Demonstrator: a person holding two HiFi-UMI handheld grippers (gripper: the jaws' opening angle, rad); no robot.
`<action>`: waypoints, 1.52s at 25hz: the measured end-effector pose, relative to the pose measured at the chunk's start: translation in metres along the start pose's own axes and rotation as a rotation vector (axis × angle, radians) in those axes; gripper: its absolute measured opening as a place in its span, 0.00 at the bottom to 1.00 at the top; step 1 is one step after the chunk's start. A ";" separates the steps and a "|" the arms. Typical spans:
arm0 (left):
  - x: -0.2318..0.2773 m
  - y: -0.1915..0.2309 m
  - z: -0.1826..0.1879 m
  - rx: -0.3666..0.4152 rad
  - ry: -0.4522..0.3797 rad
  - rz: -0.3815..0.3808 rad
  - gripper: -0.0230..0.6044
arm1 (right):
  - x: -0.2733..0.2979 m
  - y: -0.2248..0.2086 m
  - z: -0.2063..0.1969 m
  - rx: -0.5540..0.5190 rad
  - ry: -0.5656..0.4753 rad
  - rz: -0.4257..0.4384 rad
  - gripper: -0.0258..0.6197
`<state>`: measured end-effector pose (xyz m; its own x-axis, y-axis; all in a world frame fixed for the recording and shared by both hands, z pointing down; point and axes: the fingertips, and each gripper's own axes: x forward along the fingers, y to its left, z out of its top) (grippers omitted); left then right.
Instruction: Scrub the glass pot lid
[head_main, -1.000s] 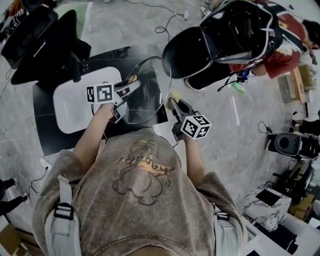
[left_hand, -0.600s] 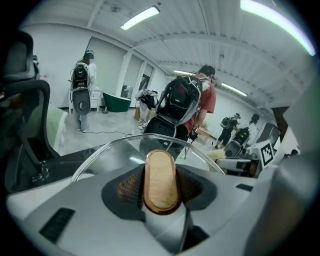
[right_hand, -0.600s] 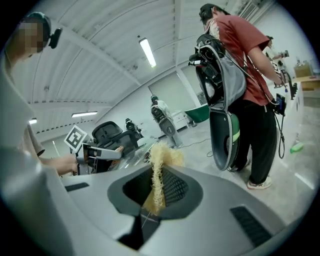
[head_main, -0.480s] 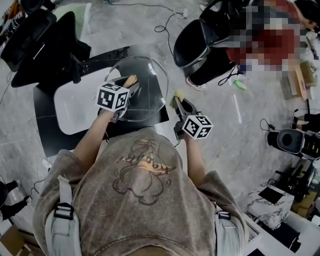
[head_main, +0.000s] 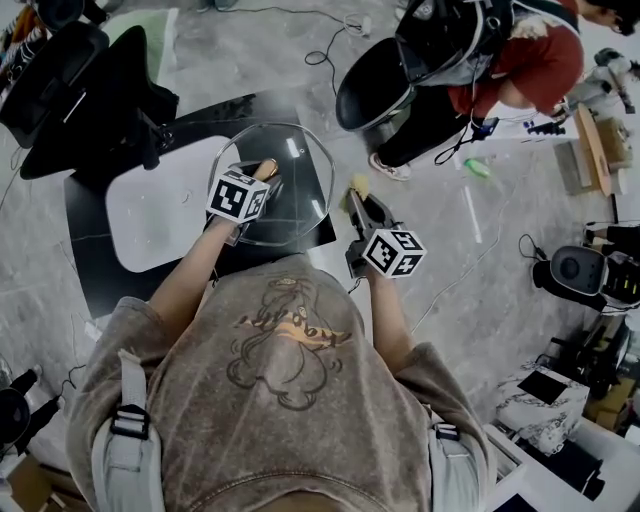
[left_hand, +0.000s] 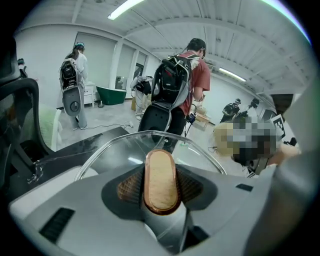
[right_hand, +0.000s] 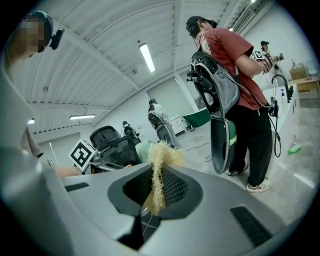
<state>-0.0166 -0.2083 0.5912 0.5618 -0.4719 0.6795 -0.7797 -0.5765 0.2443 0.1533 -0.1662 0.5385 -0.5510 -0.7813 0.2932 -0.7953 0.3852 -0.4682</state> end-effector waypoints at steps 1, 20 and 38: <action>0.004 0.000 -0.004 0.001 0.012 0.000 0.32 | 0.000 0.001 0.001 0.001 -0.003 0.002 0.10; 0.053 0.003 -0.039 0.120 0.134 0.071 0.32 | -0.001 0.010 -0.004 0.006 0.015 0.020 0.10; 0.053 -0.008 -0.032 0.124 0.124 0.104 0.33 | 0.010 0.017 -0.008 0.009 0.049 0.061 0.10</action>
<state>0.0102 -0.2069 0.6475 0.4356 -0.4519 0.7784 -0.7876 -0.6101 0.0866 0.1318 -0.1637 0.5402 -0.6101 -0.7314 0.3046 -0.7579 0.4267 -0.4935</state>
